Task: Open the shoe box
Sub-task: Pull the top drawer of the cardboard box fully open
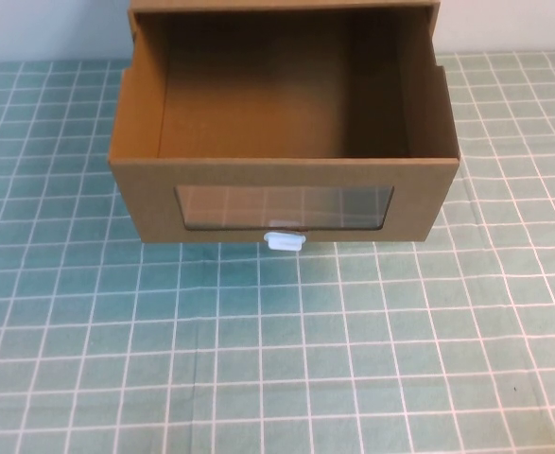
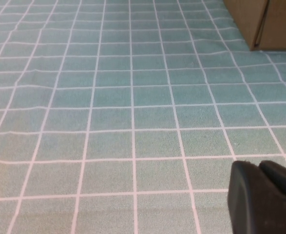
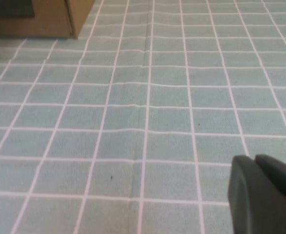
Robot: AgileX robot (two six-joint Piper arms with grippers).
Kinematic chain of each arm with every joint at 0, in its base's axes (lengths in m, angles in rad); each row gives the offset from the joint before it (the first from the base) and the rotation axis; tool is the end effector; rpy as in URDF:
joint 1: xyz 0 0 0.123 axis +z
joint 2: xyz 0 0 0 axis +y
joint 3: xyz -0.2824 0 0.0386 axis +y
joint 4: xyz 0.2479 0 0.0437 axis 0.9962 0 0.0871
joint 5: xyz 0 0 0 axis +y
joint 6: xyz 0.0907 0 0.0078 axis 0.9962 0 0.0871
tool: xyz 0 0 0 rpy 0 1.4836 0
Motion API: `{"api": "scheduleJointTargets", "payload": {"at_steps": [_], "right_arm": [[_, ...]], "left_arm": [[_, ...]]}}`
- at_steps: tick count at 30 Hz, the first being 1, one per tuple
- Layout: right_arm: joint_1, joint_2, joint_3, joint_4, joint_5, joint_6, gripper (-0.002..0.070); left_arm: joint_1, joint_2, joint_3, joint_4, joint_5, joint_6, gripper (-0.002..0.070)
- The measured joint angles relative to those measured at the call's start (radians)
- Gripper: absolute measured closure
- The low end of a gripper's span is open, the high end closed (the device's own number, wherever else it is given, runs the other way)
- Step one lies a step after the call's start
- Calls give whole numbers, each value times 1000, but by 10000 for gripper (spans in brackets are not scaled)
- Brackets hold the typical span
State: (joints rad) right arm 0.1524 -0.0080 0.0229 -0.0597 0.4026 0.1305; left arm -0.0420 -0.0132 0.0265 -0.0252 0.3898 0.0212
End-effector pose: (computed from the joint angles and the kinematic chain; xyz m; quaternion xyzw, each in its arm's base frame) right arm 0.0516 0.0058 0.1698 -0.0245 0.8132 0.0567 0.5788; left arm 0.0520 -0.0031 0.1699 0.0190 0.8093 -0.0168 0.5869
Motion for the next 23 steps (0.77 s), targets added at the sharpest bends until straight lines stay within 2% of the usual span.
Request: {"api": "scheduleJointTargets", "payload": {"at_steps": [5, 23], "right_arm": [[0, 0, 0, 47, 6, -131, 689], [0, 0, 0, 74, 6, -149, 690]], "left_arm": [[0, 0, 0, 0, 0, 0, 680], [0, 0, 0, 0, 0, 2, 680]]}}
